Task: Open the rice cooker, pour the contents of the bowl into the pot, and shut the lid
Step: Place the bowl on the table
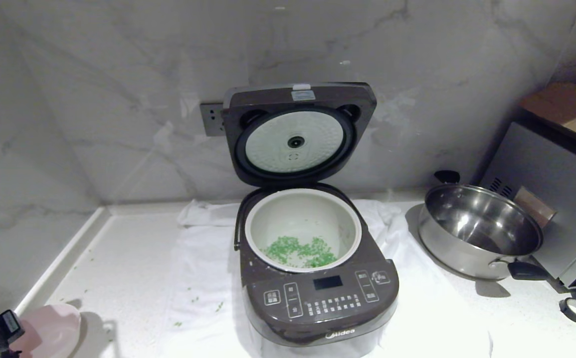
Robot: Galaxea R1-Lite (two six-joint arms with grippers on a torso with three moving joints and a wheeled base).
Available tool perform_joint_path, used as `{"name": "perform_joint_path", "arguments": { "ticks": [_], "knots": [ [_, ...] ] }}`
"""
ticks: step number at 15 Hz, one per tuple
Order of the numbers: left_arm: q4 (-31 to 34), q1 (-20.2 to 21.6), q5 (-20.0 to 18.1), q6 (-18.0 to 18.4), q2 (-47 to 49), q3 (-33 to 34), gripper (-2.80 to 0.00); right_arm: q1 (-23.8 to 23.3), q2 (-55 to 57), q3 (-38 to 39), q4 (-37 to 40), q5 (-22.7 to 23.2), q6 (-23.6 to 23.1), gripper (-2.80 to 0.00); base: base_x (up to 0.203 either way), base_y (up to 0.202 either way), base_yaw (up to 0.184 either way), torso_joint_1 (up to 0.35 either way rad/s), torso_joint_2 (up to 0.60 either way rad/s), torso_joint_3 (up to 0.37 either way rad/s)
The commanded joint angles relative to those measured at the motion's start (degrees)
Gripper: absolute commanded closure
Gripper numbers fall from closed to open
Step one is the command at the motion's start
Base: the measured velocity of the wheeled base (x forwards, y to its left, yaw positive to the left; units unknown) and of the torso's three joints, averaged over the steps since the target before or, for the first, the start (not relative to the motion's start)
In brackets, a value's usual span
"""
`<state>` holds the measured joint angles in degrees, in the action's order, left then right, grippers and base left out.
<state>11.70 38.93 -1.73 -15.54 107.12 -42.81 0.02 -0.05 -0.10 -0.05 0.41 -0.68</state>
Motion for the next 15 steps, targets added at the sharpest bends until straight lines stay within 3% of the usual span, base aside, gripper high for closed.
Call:
{"name": "perform_joint_path", "arguments": {
  "ticks": [1,9,11,12,15],
  "knots": [
    [0.1,4.6,-0.1,-0.1,4.6,-1.5,0.00,0.0,0.0,0.0,0.0,0.0,0.0,0.00,0.000,0.000,0.000,0.000,0.00,0.000],
    [0.0,4.7,0.8,0.5,4.7,3.6,0.00,0.1,0.0,0.0,0.0,0.0,0.0,0.00,0.000,0.000,0.000,0.000,0.00,0.000],
    [-2.5,4.4,1.2,0.5,4.8,4.8,0.00,0.1,0.0,0.0,0.0,0.0,0.0,0.00,0.000,0.000,0.000,0.000,0.00,0.000],
    [-3.8,4.4,1.2,0.4,4.8,4.9,-2.80,0.0,0.0,0.0,0.0,0.0,0.0,0.00,0.000,0.000,0.000,0.000,0.00,0.000],
    [-4.1,4.4,1.1,0.4,4.4,4.5,-2.80,0.1,0.0,0.0,0.0,0.0,0.0,0.00,0.000,0.000,0.000,0.000,0.00,0.000]
  ]
}}
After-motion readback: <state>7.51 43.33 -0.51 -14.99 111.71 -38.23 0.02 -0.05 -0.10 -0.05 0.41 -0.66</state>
